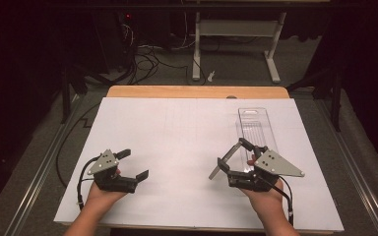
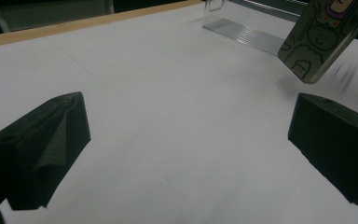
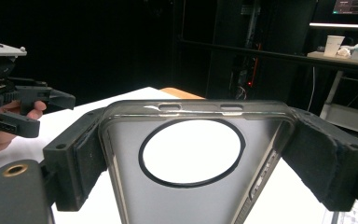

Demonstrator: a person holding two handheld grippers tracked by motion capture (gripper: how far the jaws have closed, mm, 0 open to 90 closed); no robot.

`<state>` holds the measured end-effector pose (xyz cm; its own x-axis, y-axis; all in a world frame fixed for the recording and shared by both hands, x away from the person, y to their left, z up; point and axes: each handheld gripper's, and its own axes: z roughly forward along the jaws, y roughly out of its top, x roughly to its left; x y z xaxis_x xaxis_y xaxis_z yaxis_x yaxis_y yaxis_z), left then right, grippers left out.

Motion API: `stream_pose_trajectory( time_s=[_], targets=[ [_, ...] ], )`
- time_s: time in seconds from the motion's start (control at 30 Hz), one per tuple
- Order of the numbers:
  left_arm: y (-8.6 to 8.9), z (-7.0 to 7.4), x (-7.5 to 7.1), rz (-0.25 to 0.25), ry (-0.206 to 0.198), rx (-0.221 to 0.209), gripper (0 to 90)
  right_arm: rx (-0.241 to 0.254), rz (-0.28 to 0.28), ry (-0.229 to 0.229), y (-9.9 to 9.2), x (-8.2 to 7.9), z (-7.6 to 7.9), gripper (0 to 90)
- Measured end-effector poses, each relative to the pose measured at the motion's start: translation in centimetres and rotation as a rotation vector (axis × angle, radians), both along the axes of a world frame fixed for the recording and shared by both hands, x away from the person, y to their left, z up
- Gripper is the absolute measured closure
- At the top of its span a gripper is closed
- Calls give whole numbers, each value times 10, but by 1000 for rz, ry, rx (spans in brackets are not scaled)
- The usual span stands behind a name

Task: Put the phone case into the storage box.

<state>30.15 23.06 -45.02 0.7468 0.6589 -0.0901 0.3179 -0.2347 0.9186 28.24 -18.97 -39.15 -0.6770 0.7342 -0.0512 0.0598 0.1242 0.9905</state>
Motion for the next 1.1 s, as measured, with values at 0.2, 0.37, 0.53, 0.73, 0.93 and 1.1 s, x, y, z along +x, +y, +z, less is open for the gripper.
stream_pose_trajectory(
  time_s=[0.2,0.37,0.53,0.73,0.93,1.1],
  targets=[
    [0,0,0,-2,0,1,1,4,3,-8,0,-1,4,132],
    [-1,0,0,-5,-1,2,1,19,2,-8,-5,0,10,132],
    [-1,-1,0,-7,0,5,1,29,-18,-24,-11,-2,16,132],
    [-2,-1,0,-9,1,6,1,36,-39,-44,-17,-4,24,133],
    [-2,-1,0,-9,1,10,2,44,-61,-59,-23,-5,31,132],
    [-2,-1,0,-8,1,11,1,57,-78,-70,-29,-6,36,132]
  ],
)
